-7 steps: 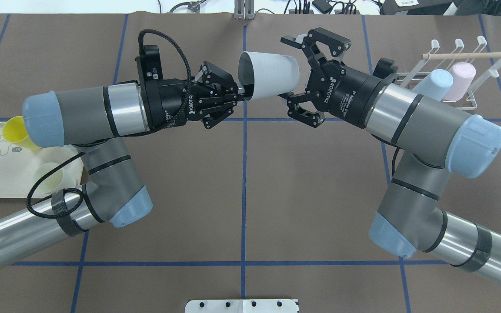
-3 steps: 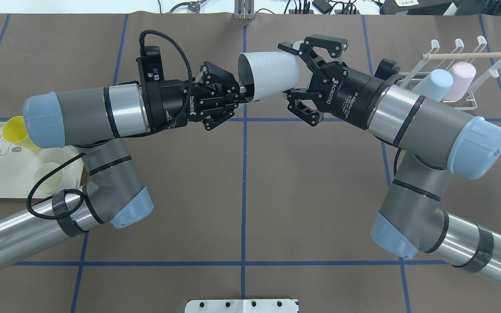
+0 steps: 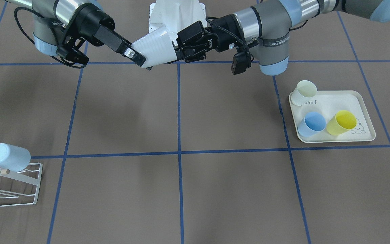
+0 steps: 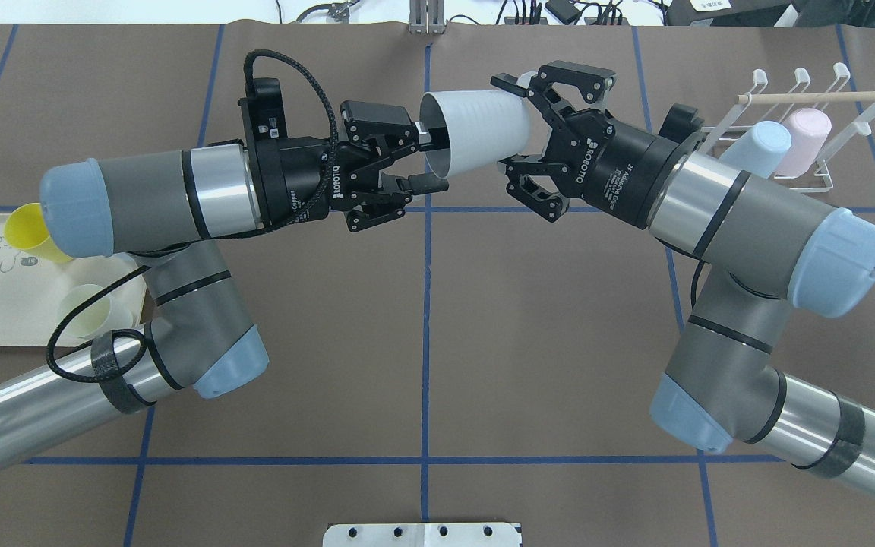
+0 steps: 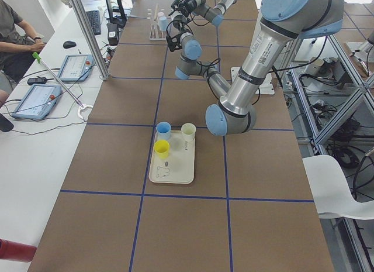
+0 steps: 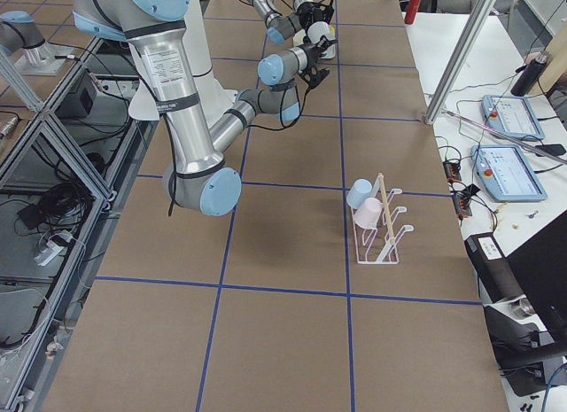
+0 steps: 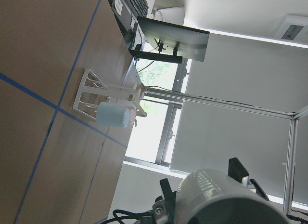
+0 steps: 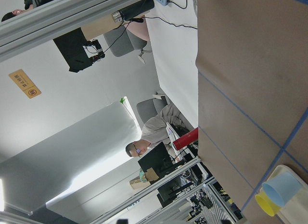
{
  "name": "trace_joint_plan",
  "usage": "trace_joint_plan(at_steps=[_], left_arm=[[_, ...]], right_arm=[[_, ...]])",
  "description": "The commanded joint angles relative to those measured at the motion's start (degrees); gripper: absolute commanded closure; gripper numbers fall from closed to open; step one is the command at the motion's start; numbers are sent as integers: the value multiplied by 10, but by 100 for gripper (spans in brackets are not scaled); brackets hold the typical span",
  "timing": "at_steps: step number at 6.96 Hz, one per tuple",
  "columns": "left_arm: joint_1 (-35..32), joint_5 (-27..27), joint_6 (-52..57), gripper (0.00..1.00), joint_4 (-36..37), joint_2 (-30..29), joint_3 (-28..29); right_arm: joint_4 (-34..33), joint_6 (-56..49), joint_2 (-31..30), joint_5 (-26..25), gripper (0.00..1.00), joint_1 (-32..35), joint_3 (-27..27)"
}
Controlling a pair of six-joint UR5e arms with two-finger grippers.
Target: Transfer IKEA cup to right arm and place on rack
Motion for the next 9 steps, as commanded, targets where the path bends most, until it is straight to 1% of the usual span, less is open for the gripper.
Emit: trace_joint_plan(at_steps=[1, 2, 3, 4, 6, 8, 9], left_arm=[[-6, -2, 8, 9, 2, 4, 0], [-9, -4, 11, 9, 2, 7, 4], [-13, -4, 13, 9, 2, 21, 5], [-17, -6, 32, 9, 2, 31, 2], [-25, -5, 59, 9, 6, 38, 7], [-28, -5, 79, 9, 27, 39, 13], [-28, -4, 79, 9, 28, 39, 17]], right_arm=[[1, -22, -12, -3, 100, 2, 2], [1, -86, -30, -4, 100, 2, 4], [1, -113, -52, -4, 100, 7, 5], [1, -144, -79, -5, 100, 26, 5], [-3, -283, -145, -3, 100, 82, 5], [-4, -457, -212, -20, 100, 133, 3], [-6, -518, -251, -16, 100, 158, 1]])
